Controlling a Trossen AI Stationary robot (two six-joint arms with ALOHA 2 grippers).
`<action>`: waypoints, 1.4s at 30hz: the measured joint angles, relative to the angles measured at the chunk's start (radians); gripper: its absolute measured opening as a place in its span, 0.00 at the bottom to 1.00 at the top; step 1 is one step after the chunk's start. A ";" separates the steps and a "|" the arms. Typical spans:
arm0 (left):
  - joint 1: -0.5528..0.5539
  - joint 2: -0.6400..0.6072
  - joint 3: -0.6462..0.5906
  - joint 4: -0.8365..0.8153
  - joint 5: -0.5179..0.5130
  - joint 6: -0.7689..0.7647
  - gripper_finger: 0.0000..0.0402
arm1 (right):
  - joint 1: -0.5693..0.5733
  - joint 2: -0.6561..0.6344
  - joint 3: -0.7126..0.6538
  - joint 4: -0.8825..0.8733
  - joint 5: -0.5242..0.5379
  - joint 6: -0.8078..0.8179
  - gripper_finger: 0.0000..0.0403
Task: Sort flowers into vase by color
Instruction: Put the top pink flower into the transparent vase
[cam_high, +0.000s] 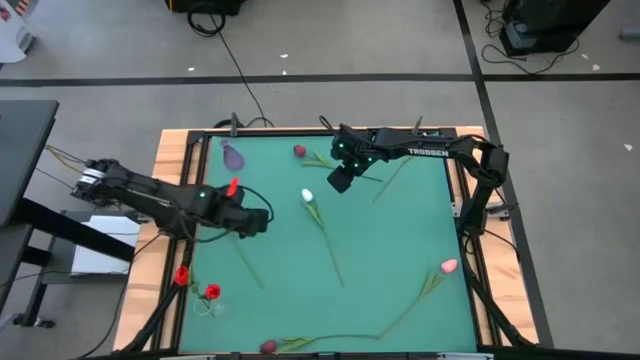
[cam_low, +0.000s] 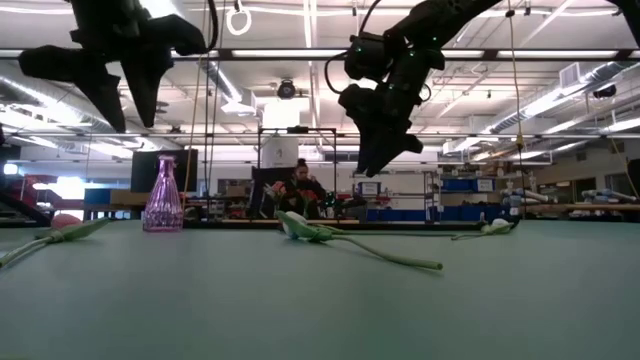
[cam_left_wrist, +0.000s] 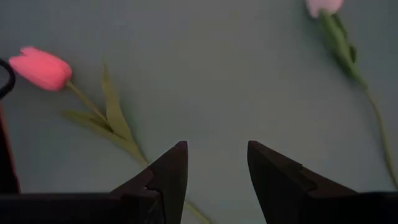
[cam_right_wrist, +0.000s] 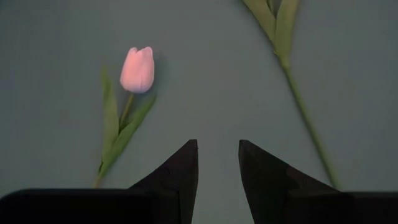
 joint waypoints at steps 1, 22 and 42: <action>0.007 0.008 0.000 -0.001 0.009 0.000 0.43 | 0.000 0.000 0.000 -0.001 0.000 -0.004 0.31; 0.034 0.025 0.000 0.016 0.028 -0.124 0.43 | 0.004 0.000 0.000 -0.002 0.022 -0.095 0.31; 0.023 0.076 -0.313 0.231 0.215 -0.362 0.43 | 0.004 0.000 0.000 -0.005 0.060 -0.103 0.31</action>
